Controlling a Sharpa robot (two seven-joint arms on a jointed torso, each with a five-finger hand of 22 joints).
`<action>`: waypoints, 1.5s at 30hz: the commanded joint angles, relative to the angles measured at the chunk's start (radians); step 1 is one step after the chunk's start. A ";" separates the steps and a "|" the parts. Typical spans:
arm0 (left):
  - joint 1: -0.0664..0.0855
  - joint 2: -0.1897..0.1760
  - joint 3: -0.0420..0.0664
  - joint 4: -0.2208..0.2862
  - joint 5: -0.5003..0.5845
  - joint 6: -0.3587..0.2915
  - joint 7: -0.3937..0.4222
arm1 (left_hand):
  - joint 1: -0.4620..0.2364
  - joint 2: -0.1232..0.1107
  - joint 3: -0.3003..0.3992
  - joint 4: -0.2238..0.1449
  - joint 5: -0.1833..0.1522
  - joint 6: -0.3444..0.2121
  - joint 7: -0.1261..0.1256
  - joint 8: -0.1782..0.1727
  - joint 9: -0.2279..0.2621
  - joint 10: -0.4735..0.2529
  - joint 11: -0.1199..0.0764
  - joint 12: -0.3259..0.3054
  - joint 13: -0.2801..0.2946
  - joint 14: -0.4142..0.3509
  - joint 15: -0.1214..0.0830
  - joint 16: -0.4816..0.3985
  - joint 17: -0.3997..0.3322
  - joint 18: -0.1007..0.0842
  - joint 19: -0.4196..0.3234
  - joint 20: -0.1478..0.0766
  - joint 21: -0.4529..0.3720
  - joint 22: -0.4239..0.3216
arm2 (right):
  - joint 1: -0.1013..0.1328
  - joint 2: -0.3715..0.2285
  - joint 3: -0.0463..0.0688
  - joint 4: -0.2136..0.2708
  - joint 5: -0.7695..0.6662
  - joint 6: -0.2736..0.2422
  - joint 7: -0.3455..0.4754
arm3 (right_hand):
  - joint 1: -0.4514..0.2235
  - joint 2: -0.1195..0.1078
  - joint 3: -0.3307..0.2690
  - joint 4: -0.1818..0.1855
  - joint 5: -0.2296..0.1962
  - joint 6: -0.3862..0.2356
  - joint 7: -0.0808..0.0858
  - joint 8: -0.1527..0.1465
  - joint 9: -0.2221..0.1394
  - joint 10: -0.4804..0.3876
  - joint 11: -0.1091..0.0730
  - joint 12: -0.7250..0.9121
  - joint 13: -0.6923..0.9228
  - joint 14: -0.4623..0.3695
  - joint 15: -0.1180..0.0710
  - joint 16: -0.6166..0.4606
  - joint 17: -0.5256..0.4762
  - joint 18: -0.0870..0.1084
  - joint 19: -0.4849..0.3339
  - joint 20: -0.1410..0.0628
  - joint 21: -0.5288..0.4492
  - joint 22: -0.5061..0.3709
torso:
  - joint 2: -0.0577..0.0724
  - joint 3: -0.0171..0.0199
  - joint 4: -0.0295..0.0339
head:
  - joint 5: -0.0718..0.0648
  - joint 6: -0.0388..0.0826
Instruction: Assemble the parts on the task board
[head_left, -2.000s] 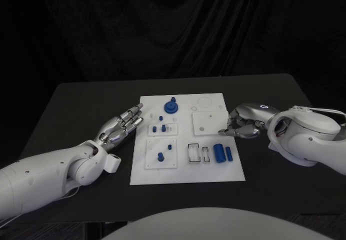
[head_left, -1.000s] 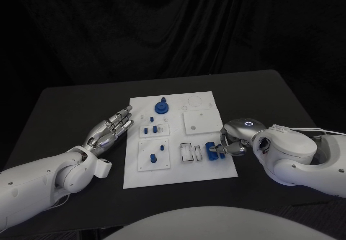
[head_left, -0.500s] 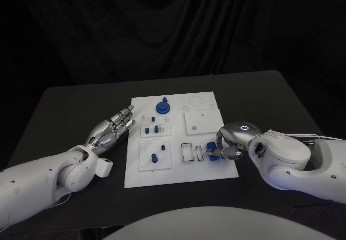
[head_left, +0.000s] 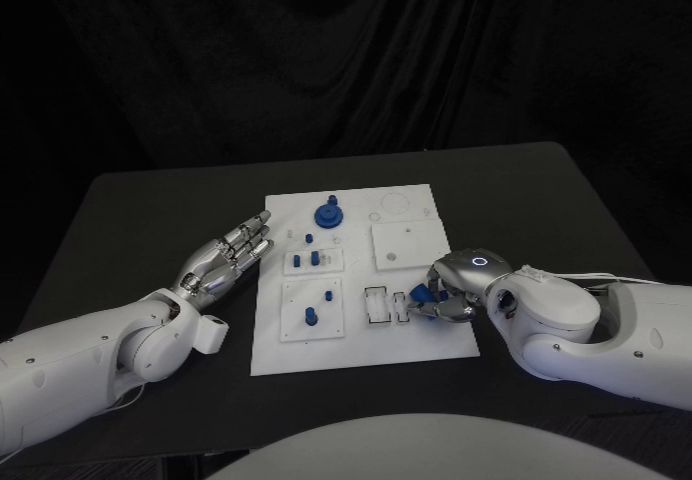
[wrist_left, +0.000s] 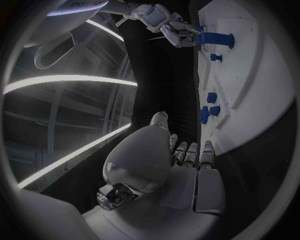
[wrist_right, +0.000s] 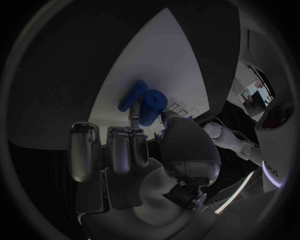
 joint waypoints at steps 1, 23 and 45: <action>-0.001 0.003 0.001 0.001 0.000 0.019 0.077 | 0.013 0.001 0.007 0.000 0.005 -0.004 0.005 0.001 0.000 0.000 0.006 -0.005 -0.002 0.003 0.008 -0.004 -0.001 -0.012 -0.001 0.010 0.000 0.002 | -0.012 0.008 -0.001 -0.010 -0.013 0.001 -0.010 | 0.005 0.008 0.007 -0.001 0.007 0.005 0.002 -0.013 -0.005 0.104 -0.009 0.003 0.263 0.092 -0.006 0.002 0.197 -0.015 0.068 -0.007 0.000 0.232 | -0.001 -0.0003 0.0000 | 0.004 0.000; -0.001 0.003 0.001 -0.007 0.000 0.027 0.068 | 0.021 0.001 0.014 -0.007 0.009 -0.004 0.010 0.001 0.000 0.000 0.009 -0.005 -0.002 0.003 0.013 -0.004 -0.001 -0.012 -0.001 0.015 0.001 0.002 | -0.041 0.028 0.001 -0.015 0.187 -0.184 0.126 | 0.271 0.019 0.199 -0.154 0.478 0.055 -0.005 -0.126 0.031 0.104 -0.015 0.003 0.263 0.094 -0.011 0.005 0.205 -0.017 0.068 -0.010 0.015 0.234 | -0.001 0.0001 0.0003 | 0.029 0.000; -0.003 0.012 0.001 -0.011 0.000 0.028 0.065 | 0.023 0.001 0.016 -0.008 0.009 -0.003 0.012 0.001 0.000 -0.001 0.009 -0.005 -0.002 0.003 0.014 -0.004 -0.001 -0.012 0.000 0.016 0.001 0.002 | 0.112 0.024 0.002 0.019 0.677 -0.164 0.169 | 0.164 0.007 0.240 -0.110 0.443 0.048 -0.001 -0.138 0.072 0.104 -0.015 0.003 0.263 0.083 0.003 -0.013 0.152 -0.005 0.047 0.000 -0.027 0.218 | -0.001 0.0003 -0.0001 | 0.038 0.000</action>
